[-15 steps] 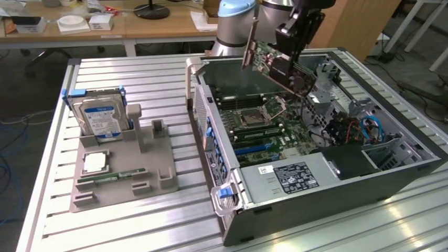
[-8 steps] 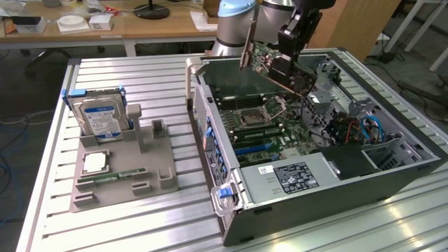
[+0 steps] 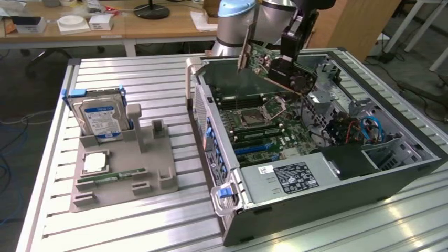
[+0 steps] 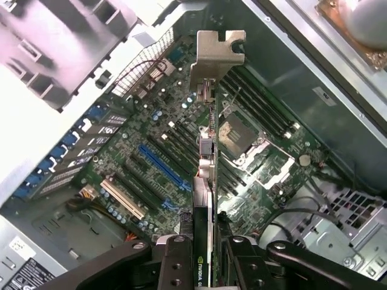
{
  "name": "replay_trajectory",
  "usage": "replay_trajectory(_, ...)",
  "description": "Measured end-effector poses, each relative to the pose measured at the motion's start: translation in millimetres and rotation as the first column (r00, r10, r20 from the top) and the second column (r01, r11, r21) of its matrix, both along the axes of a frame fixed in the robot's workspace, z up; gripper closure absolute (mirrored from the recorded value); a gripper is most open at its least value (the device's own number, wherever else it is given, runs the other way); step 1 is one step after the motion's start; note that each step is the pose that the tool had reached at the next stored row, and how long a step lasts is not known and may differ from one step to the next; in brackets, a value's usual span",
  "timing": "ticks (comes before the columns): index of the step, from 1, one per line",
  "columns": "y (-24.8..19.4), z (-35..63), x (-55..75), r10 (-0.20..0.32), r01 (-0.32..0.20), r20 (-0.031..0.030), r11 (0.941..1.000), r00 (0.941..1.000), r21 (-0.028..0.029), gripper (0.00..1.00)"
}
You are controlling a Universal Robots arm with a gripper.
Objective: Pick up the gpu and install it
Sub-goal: 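Insert the gpu into the slot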
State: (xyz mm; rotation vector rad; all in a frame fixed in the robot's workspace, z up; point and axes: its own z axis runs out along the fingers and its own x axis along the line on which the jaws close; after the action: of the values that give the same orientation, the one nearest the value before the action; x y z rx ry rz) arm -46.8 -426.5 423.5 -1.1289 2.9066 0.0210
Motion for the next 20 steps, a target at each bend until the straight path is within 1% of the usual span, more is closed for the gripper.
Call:
replay_trajectory(4, 0.0, -0.6, 0.0, 0.051, -0.051, 0.0, 0.9987, 0.9987, 0.0, 0.74)
replay_trajectory(5, 0.0, -1.0, 0.0, 0.078, -0.078, 0.0, 0.9969, 0.9969, -0.0001, 0.74)
replay_trajectory(6, 0.0, -1.1, 0.0, 0.093, -0.093, -0.0001, 0.9957, 0.9957, -0.0002, 0.74)
replay_trajectory(7, 0.0, -1.4, 0.0, 0.121, -0.121, -0.0001, 0.9926, 0.9926, -0.0002, 0.74)
replay_trajectory(11, 0.0, -2.0, 0.0, 0.177, -0.177, -0.0001, 0.9843, 0.9843, -0.0004, 0.74)
replay_trajectory(13, 0.0, -2.3, 0.0, 0.204, -0.204, -0.0001, 0.979, 0.979, -0.0006, 0.74)
replay_trajectory(16, 0.0, -2.8, 0.0, 0.247, -0.247, -0.0001, 0.969, 0.969, -0.0007, 0.74)
replay_trajectory(20, 0.0, -3.4, 0.0, 0.305, -0.305, -0.0002, 0.9524, 0.9524, -0.0007, 0.74)
